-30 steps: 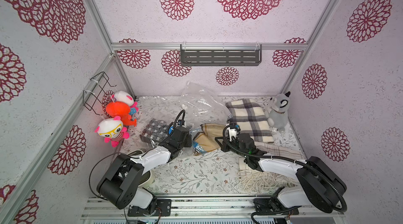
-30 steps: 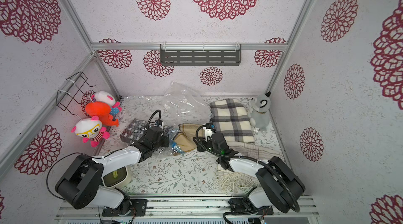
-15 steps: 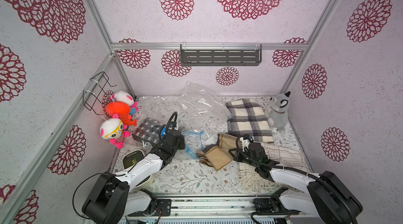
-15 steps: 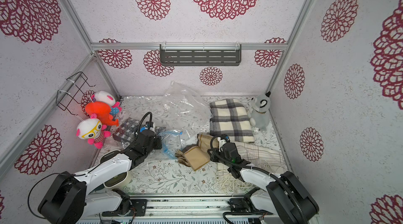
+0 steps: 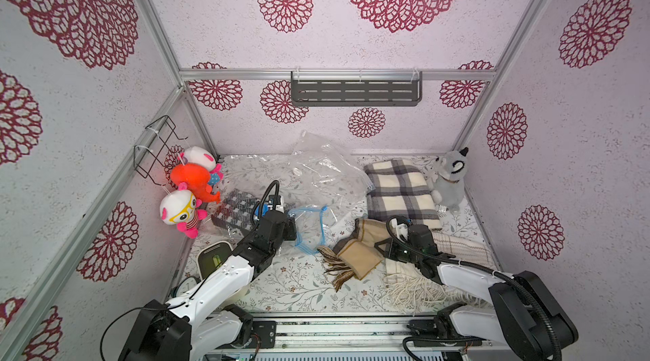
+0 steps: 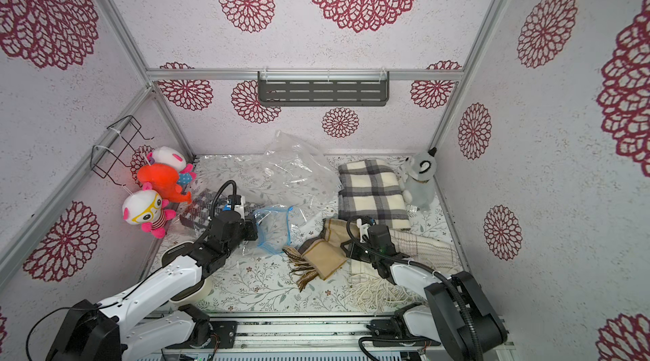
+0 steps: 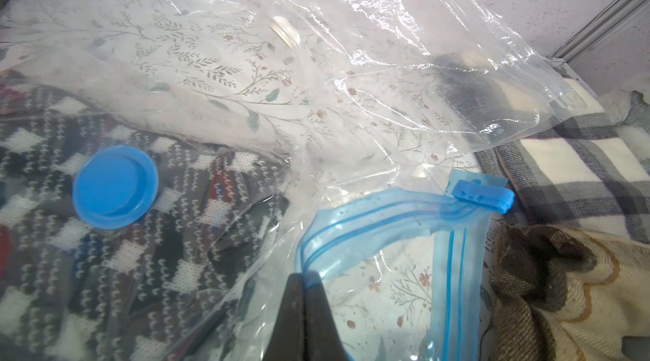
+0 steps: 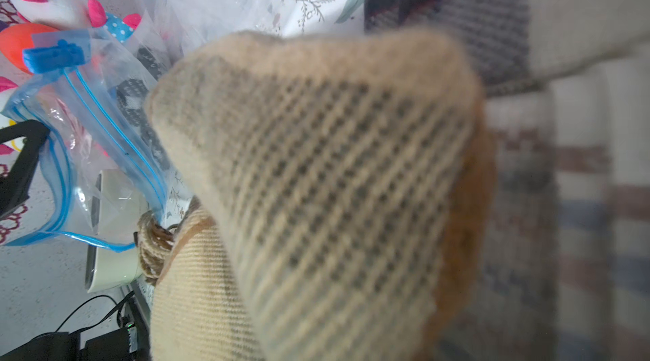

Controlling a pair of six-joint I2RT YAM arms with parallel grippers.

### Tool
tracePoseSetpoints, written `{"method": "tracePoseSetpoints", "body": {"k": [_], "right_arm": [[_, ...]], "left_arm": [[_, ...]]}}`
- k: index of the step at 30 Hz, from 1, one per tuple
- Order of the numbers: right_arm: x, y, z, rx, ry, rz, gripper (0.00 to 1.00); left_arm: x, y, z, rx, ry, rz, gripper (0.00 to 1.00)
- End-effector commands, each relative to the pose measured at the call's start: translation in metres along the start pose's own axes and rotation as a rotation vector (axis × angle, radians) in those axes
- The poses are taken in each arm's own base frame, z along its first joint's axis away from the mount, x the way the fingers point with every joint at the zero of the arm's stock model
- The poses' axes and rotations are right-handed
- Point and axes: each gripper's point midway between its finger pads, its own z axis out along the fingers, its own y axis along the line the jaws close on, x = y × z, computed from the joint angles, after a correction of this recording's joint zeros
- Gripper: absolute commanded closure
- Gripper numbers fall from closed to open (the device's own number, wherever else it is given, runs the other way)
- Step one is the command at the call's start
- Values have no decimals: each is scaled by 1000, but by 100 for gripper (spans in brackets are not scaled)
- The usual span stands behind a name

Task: Take the scarf out of the vacuum bag
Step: Take out the scarf from the vacuum bag.

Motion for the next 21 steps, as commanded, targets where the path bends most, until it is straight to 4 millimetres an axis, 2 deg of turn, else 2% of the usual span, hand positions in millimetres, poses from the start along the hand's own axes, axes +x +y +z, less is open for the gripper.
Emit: {"method": "tracePoseSetpoints", "body": {"k": [1, 4, 6, 8, 11, 15, 17, 21], "right_arm": [[-13, 8, -9, -50, -23, -27, 100], [-2, 40, -2, -194, 66, -58, 100], [8, 48, 5, -227, 117, -61, 100], [13, 56, 1, -296, 122, -42, 100], [17, 28, -5, -134, 96, -37, 100], [16, 3, -18, 5, 74, -23, 100], [9, 5, -19, -5, 40, -24, 100], [7, 18, -2, -71, 112, -44, 100]], "left_arm": [[5, 15, -3, -44, 3, -5, 100], [1, 14, -4, -39, -6, -5, 100], [-5, 21, -10, -78, -26, 0, 100], [-9, 29, -17, -106, -33, -9, 100], [-10, 30, -20, -94, -46, -24, 100], [-9, 22, -20, -51, -31, -31, 100], [-12, 19, -21, -35, -41, -33, 100], [-11, 5, -19, 35, -27, -52, 100]]}}
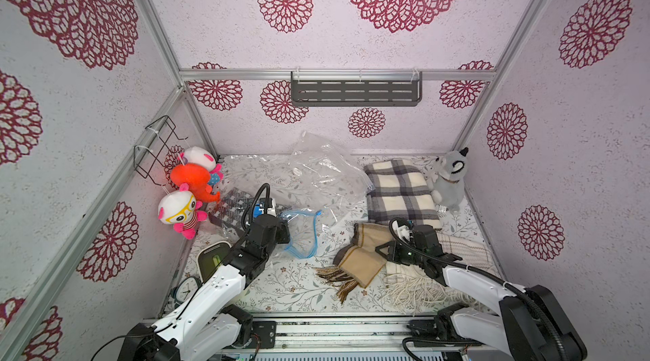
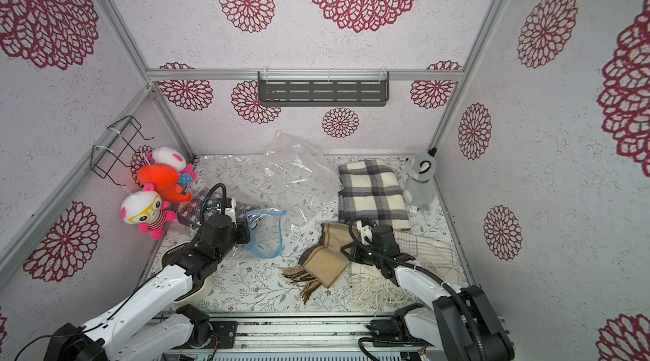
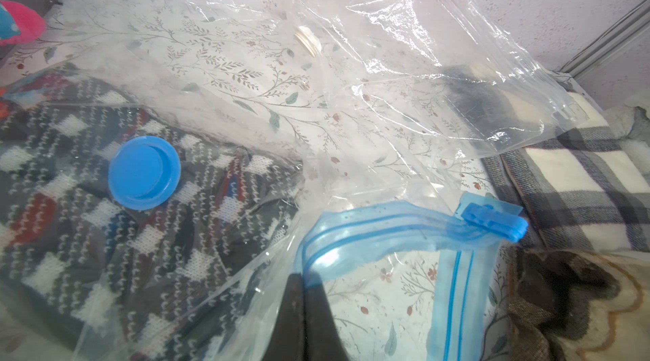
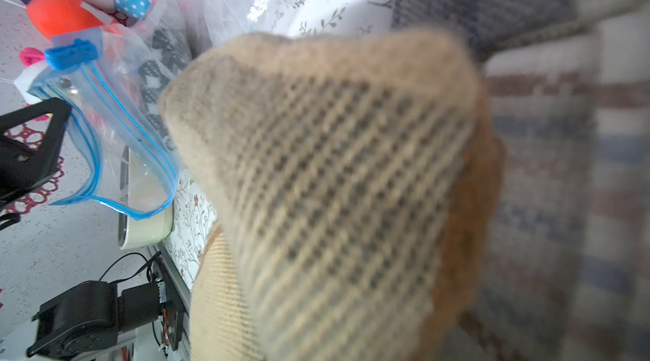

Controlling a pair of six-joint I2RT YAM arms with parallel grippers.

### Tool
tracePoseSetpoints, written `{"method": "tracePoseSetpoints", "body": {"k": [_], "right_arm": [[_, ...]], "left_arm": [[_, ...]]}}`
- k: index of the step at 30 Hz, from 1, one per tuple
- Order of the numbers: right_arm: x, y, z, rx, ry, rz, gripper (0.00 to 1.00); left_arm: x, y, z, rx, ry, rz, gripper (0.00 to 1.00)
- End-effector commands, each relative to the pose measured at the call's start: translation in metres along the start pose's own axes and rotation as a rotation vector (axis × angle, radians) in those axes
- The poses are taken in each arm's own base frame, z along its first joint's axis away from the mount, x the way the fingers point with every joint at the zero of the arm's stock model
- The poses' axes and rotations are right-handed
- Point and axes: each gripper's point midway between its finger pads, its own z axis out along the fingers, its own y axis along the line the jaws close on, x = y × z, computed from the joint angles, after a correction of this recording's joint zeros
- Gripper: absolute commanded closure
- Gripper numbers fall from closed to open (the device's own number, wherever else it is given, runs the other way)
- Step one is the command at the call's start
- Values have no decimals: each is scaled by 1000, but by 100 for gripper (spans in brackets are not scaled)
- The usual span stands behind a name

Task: Take the scarf out of the vacuum bag
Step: Take out the scarf from the vacuum bag, then move the scarf to the center of the board.

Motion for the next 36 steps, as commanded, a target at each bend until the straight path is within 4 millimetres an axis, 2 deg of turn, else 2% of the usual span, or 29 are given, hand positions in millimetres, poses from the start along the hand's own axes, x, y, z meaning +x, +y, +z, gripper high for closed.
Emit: {"method": "tracePoseSetpoints", "body": {"k": [1, 4, 5, 6, 9, 13, 16, 20, 23, 26, 30, 32, 34, 36], "right_arm": [[-14, 10, 13, -20, 27, -47, 100], [-24, 13, 28, -7, 61, -62, 100], [-28, 15, 31, -11, 60, -65, 92], [-32, 17, 31, -6, 54, -70, 80], [-49, 18, 36, 50, 39, -100, 60], [-62, 5, 46, 181, 70, -108, 51], [-71, -3, 24, 306, 5, -119, 44], [-89, -1, -14, 447, -106, -142, 27], [-95, 6, -28, 476, -152, -150, 26], [-95, 42, -12, 377, -153, -219, 29], [-82, 104, 43, 174, -76, -323, 38], [-76, 110, 68, 158, -46, -332, 40], [-68, 99, 86, 168, -38, -297, 42], [-49, 89, 99, 157, -6, -267, 43]], "left_arm": [[-6, -8, 1, 41, -6, -24, 100], [-6, -10, 2, 46, -7, -23, 100], [-6, -12, 3, 52, -6, -24, 100], [-5, -14, 4, 60, -1, -24, 100], [-2, -22, 9, 83, 13, -16, 100], [1, -32, 15, 99, 25, 0, 100], [-1, -34, 15, 103, 21, 3, 100], [-7, -35, 14, 89, 16, 18, 100], [-9, -37, 15, 96, 14, 20, 100], [-10, -38, 15, 94, 13, 21, 100], [-10, -34, 18, 66, 17, 39, 100], [-9, -33, 19, 62, 21, 42, 100], [-7, -33, 19, 65, 24, 39, 100], [-6, -32, 17, 65, 22, 39, 100]]}}
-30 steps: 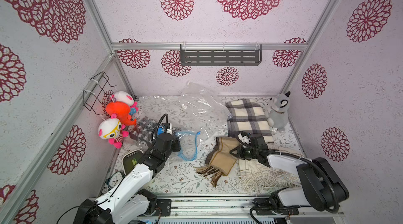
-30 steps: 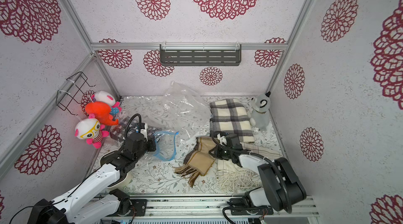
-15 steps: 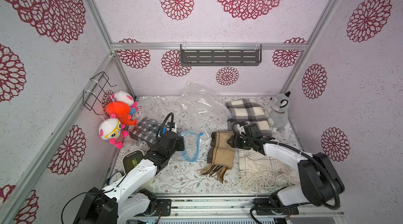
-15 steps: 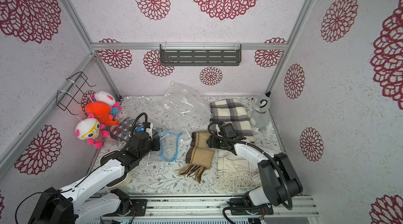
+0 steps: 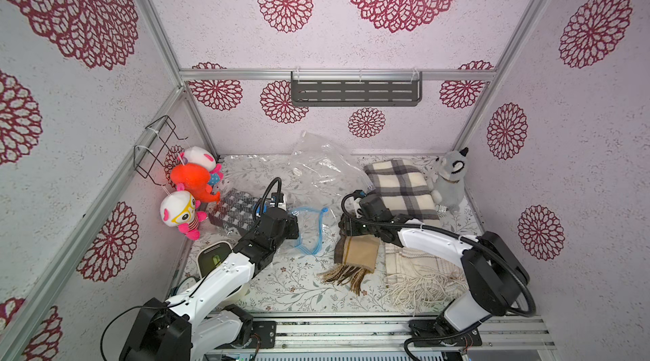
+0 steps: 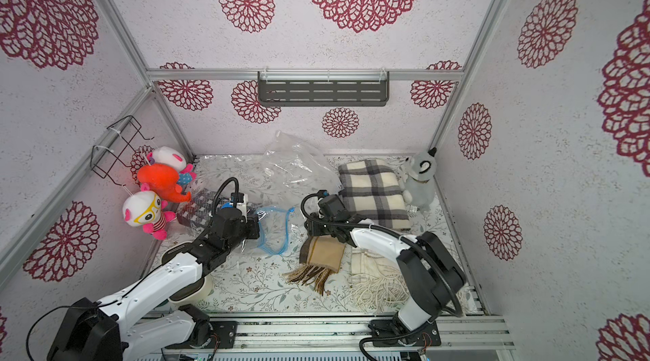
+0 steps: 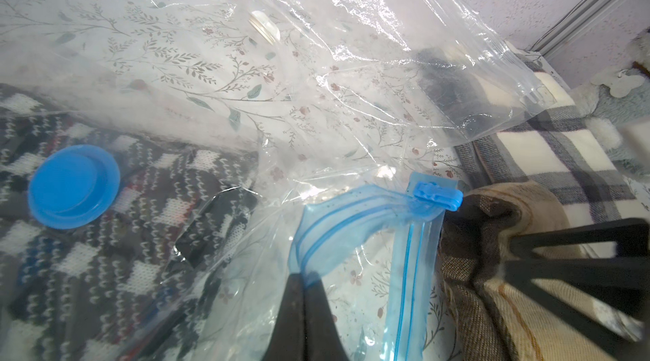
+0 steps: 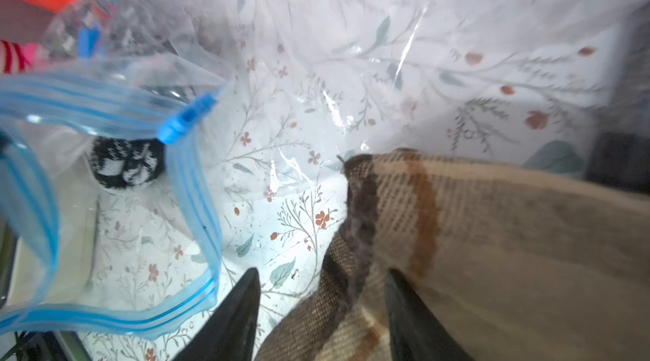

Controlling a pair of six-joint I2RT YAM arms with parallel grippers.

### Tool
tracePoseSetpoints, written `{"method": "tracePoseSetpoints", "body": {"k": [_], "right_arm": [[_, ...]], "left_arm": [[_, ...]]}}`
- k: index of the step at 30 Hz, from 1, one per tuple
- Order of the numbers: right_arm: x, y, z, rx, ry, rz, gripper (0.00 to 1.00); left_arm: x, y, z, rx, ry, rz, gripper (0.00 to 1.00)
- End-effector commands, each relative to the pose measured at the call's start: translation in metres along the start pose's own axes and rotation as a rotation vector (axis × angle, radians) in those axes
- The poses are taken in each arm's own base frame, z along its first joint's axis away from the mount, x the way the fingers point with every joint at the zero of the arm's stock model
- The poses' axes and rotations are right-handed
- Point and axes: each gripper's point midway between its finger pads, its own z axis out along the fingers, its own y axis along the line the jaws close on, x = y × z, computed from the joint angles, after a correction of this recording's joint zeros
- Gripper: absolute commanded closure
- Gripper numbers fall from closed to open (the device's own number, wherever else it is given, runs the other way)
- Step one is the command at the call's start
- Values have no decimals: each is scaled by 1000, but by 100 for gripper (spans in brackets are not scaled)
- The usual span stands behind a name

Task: Take the scarf out of the vacuum bag
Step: Move the scarf to the center of the board.

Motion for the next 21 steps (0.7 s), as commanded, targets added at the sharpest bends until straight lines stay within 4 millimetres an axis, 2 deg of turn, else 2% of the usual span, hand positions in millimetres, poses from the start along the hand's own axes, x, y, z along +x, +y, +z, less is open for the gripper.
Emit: {"method": "tracePoseSetpoints", "body": {"k": [1, 4, 9, 11, 14, 21], "right_arm": [[18, 2, 15, -42, 15, 58, 43], [41, -7, 17, -22, 58, 71, 45], [98, -30, 11, 37, 186, 55, 52], [109, -33, 5, 23, 199, 51, 52], [104, -43, -7, 80, 186, 36, 52], [72, -37, -47, 78, 93, -11, 50]], "left_arm": [[-6, -1, -3, -3, -24, 8, 100], [-6, -2, -5, 9, -26, 0, 100], [-3, -3, -4, 13, -14, 6, 100], [-2, -3, -6, 19, -13, 4, 100], [-3, -8, -9, 51, -17, -4, 100], [-10, -21, -15, 116, -15, -15, 100]]}}
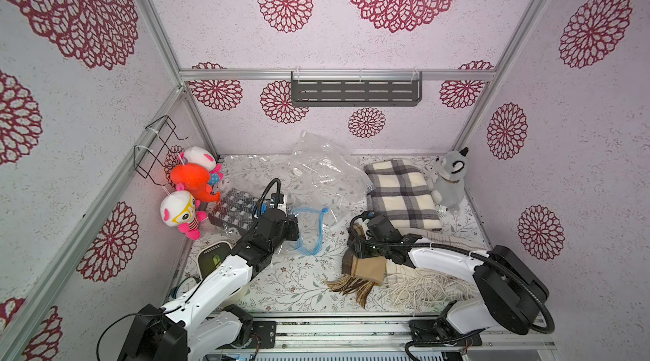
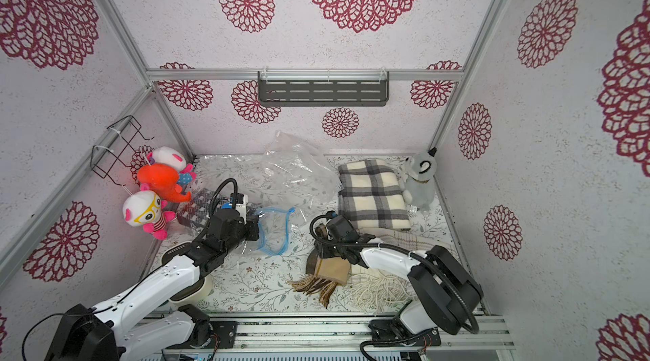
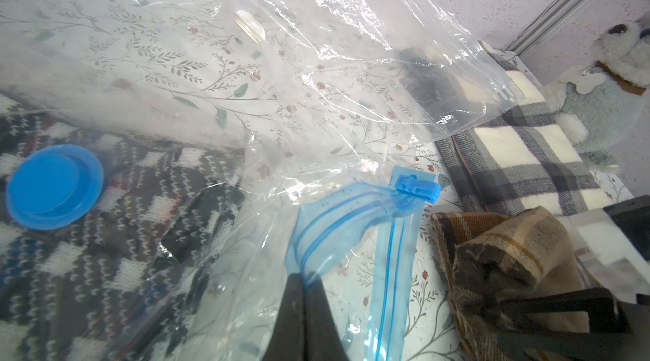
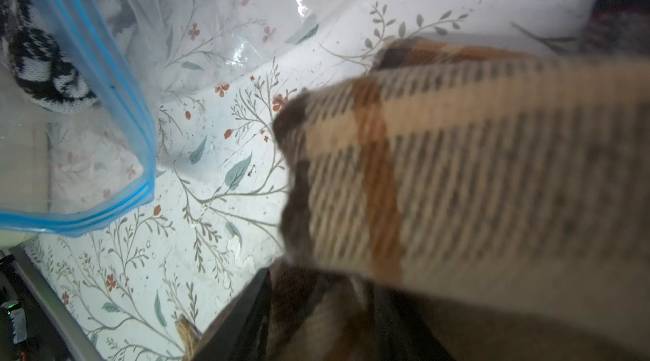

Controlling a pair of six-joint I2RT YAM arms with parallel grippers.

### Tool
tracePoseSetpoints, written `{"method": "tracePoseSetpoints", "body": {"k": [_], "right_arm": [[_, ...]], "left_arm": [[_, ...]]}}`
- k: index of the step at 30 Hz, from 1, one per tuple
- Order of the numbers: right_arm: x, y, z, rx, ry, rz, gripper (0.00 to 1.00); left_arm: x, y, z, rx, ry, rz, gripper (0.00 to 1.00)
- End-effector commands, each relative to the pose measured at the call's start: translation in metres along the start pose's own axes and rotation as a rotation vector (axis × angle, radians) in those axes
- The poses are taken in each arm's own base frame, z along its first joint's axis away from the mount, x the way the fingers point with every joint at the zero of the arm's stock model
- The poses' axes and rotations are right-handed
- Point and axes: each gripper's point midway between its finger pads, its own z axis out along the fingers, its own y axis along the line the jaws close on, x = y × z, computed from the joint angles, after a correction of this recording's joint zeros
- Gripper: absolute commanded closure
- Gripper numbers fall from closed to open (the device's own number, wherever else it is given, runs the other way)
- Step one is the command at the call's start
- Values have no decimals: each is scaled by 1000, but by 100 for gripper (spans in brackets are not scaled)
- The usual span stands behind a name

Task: Take the scarf out of the vacuum bag
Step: Move the scarf to the center of the board, then take out the scarf from the vacuum bag.

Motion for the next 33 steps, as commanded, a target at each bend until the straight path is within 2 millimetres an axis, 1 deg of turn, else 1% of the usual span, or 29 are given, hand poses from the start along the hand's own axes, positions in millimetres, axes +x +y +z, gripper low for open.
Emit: {"method": "tracePoseSetpoints", "body": {"k": [1, 2, 3, 5, 7, 9, 11, 12, 14, 15, 19, 21, 25, 27, 30, 33], "right_arm": [[-2, -11, -18, 30, -10, -13, 50], [-10, -8, -16, 10, -32, -7, 49], [-19, 1, -15, -14, -45, -24, 47], [-40, 30, -16, -95, -97, -68, 43], [-66, 55, -22, -156, -171, -76, 43], [-86, 81, -25, -222, -222, -83, 44], [-97, 108, -18, -301, -235, -92, 44], [-101, 123, -13, -350, -235, -92, 44], [-106, 152, 1, -433, -220, -101, 45], [-109, 161, 9, -447, -217, -102, 45], [-118, 180, 42, -487, -215, -56, 45], [-119, 193, 59, -519, -200, -38, 45], [-134, 201, 93, -479, -219, -16, 44], [-137, 203, 108, -492, -224, 8, 40], [-141, 206, 118, -537, -271, 38, 33], [-139, 212, 125, -563, -286, 47, 25]], "left_arm": [[-12, -14, -8, 61, -27, -8, 100], [-14, -14, -9, 58, -33, -7, 100], [-16, -13, -10, 54, -35, -5, 100], [-19, -14, -10, 49, -36, -2, 100], [-20, -12, -9, 36, -34, 13, 100], [-24, -11, -10, 25, -43, 22, 100], [-35, -8, -13, 11, -54, 21, 100], [-42, -12, -16, 25, -62, 17, 100], [-53, -24, -22, 84, -72, 0, 100], [-56, -29, -24, 101, -75, 1, 100], [-59, -32, -21, 104, -71, 9, 100], [-64, -35, -21, 115, -77, 4, 100], [-69, -46, -26, 174, -89, -6, 100], [-72, -51, -28, 205, -104, -21, 100], [-71, -64, -30, 264, -103, -25, 100], [-73, -62, -27, 249, -113, -29, 100]]}}
